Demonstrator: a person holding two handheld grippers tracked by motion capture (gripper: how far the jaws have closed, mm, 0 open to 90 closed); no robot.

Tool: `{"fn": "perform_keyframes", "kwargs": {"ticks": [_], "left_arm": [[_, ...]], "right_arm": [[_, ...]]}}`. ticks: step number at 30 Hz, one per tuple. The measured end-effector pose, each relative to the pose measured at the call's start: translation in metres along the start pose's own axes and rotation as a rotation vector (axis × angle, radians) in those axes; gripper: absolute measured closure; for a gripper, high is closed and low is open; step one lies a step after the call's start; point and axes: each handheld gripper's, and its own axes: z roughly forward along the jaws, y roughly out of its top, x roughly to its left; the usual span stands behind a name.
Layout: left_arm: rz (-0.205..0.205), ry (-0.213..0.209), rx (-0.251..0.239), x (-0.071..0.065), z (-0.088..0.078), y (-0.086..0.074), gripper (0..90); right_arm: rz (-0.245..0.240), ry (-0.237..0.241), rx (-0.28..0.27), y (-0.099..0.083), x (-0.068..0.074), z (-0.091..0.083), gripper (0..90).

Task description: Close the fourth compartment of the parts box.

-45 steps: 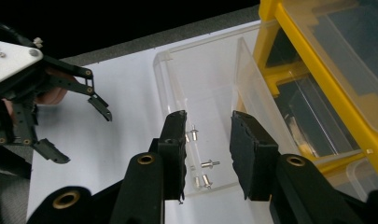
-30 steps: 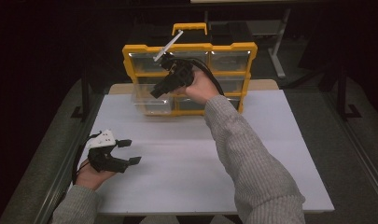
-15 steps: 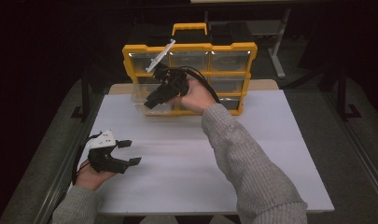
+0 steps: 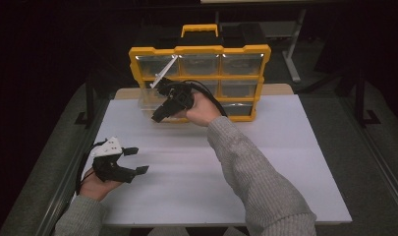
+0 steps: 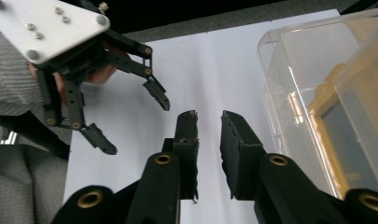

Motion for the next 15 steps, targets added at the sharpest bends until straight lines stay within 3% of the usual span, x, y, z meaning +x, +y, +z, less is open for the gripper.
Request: {"fn": "perform_keyframes", "kwargs": {"ticks": [3, 15], "left_arm": [[-0.02, -0.001, -0.005, -0.002, 0.0, 0.0, 21.0], [-0.024, 0.0, -0.005, -0.002, 0.0, 0.0, 21.0]], "right_arm": [[0.003, -0.012, 0.005, -0.001, -0.003, 0.003, 78.6], [0.002, -0.062, 0.032, -0.003, -0.012, 0.012, 80.0]]}}
